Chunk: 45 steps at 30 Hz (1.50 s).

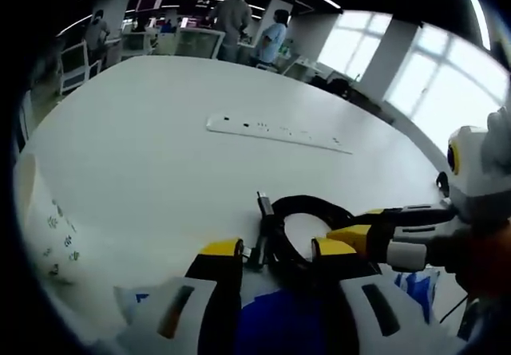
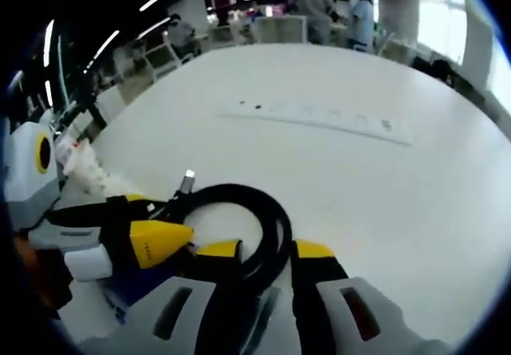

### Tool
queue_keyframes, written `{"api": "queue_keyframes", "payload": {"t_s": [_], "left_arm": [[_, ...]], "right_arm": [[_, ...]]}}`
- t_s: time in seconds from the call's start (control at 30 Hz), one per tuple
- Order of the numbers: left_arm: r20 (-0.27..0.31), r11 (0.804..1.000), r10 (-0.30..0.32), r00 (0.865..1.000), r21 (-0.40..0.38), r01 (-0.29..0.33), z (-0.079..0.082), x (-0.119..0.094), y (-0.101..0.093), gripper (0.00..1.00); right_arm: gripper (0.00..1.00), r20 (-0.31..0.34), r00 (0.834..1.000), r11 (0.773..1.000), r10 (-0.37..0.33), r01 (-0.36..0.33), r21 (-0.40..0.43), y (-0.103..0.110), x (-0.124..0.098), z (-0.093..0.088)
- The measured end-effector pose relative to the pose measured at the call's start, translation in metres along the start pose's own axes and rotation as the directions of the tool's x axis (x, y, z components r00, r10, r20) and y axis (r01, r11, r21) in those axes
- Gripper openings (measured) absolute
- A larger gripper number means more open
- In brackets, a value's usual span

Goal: Arrange the tabletop items into an orderly group along one side of the table until the central work area is clear of visible clutter.

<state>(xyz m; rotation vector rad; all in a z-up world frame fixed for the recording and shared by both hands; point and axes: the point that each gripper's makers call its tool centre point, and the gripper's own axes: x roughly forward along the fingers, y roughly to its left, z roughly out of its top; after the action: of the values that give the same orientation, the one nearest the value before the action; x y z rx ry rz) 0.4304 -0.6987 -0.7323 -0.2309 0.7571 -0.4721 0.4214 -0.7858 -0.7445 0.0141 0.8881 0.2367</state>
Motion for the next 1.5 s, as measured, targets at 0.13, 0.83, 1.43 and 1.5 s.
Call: {"api": "queue_keyframes", "payload": {"t_s": [0.13, 0.83, 1.43, 1.5], "left_arm": [[-0.011, 1.000, -0.013, 1.000, 0.020, 0.014, -0.001, -0.001, -0.001, 0.30], [-0.013, 0.999, -0.045, 0.999, 0.000, 0.045, 0.001, -0.010, -0.009, 0.20], [0.013, 0.996, -0.060, 0.998, -0.071, 0.060, 0.008, -0.022, -0.009, 0.19], [0.021, 0.994, -0.067, 0.998, -0.084, 0.069, 0.010, -0.024, -0.009, 0.18]], "right_arm": [[0.13, -0.005, 1.000, 1.000, -0.001, 0.001, 0.022, -0.002, -0.001, -0.001], [0.07, -0.015, 1.000, 0.998, 0.024, -0.023, 0.066, 0.004, -0.006, -0.008], [0.05, 0.029, 0.998, 0.994, 0.059, -0.062, 0.092, 0.010, -0.019, 0.004], [0.05, 0.034, 0.997, 0.993, 0.062, -0.065, 0.096, 0.011, -0.021, 0.005]]}}
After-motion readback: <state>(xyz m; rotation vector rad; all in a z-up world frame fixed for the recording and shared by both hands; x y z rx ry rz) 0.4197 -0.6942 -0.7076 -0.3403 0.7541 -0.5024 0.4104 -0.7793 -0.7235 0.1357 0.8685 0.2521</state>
